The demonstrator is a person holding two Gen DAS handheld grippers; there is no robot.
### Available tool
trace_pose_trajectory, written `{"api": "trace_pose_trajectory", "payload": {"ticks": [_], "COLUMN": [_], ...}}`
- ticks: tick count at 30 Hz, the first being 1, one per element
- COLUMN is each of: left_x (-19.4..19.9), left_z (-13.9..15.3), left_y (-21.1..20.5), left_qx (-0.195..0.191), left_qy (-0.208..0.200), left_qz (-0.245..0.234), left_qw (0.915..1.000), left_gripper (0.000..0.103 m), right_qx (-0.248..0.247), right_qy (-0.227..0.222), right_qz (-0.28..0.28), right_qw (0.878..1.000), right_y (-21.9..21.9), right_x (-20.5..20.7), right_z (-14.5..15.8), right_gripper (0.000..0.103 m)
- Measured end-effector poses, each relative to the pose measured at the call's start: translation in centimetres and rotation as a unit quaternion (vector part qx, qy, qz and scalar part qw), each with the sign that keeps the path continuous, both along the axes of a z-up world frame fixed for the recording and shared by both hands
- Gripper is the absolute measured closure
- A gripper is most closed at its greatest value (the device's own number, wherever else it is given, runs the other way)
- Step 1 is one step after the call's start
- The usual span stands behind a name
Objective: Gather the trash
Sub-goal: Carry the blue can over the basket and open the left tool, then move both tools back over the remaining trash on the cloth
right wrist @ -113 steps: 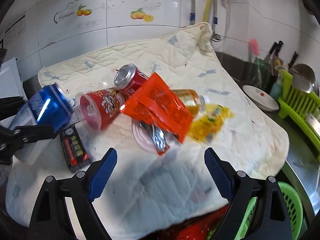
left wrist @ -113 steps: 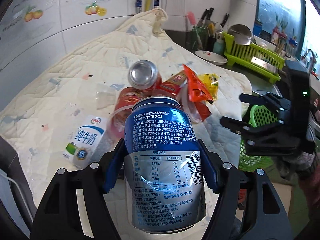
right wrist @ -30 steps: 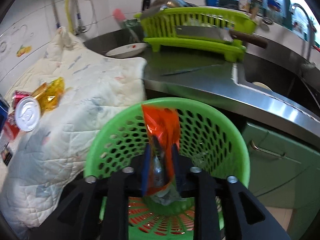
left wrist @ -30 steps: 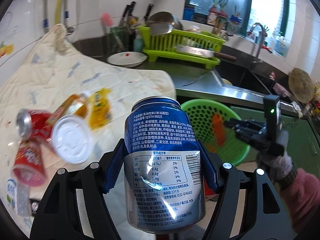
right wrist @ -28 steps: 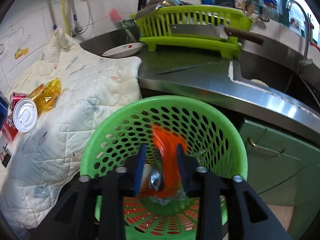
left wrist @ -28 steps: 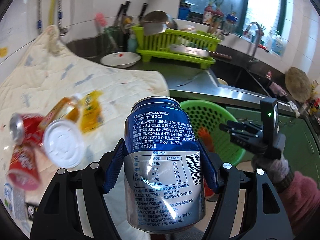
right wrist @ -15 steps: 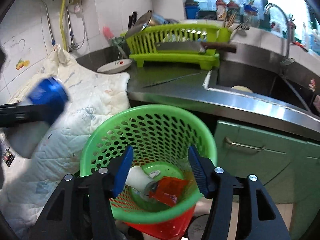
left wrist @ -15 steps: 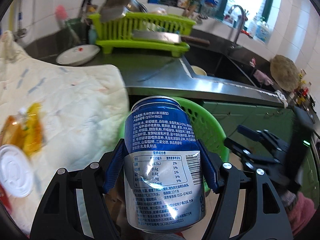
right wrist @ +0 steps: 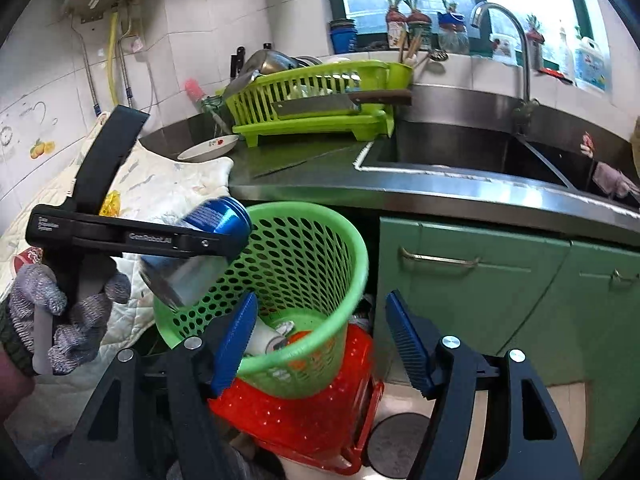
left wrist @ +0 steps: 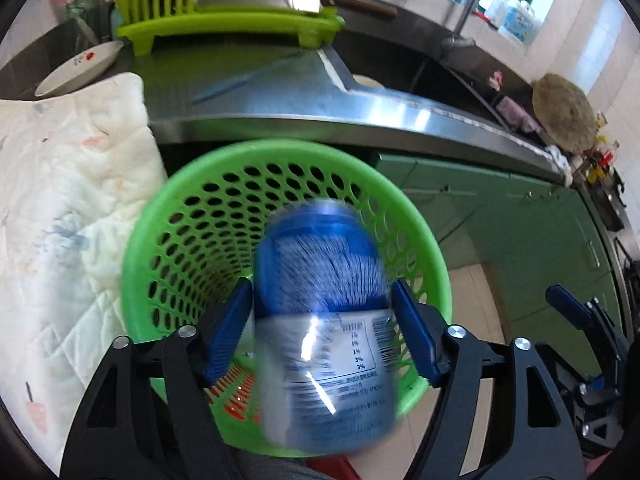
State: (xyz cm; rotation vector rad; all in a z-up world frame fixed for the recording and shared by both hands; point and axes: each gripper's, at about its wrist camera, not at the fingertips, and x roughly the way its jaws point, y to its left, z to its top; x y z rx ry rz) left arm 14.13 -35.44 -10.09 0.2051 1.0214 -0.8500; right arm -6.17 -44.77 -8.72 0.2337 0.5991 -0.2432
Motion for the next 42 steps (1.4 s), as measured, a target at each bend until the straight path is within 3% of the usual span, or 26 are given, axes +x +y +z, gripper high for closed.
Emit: {"api": "trace_pose_trajectory", "payload": {"ticks": [9, 20, 25, 32, 42], "left_x": [-0.6, -2.5, -3.4, -4.3, -6.4], "left_z": [0.4, 6.0, 8.0, 9.4, 8.9], "left_y": [1.6, 12.9, 20.1, 29.7, 37.6], "left_qx": [-0.006, -0.022, -0.020, -0.027, -0.013], "left_qy": [0.000, -0.061, -0.077, -0.090, -0.108], "left_qz": [0.013, 0.107, 0.172, 0.265, 0.342], "left_qw": [0.9999, 0.9921, 0.9820, 0.9597, 0.9335], "left_gripper": [0.022, 0.022, 0.022, 0.022, 0.022], "right_qx": [0.027, 0.018, 0.011, 0.014, 0.056], "right_qy": [0.001, -0.007, -0.006, -0.003, 0.014], "right_qz": [-0.003, 0.070, 0.117, 0.188, 0.267], "right_qw": [1.000, 0.997, 0.993, 0.982, 0.962], "right_y": [0.3, 5.4, 8.7, 14.2, 21.7], "right_x": [-0.2, 1.9, 5.2, 10.8, 20.7], "right_z": [-1.0, 1.7, 3.6, 5.6, 6.5], "right_gripper": [0.039, 0.037, 0.034, 0.034, 0.034]}}
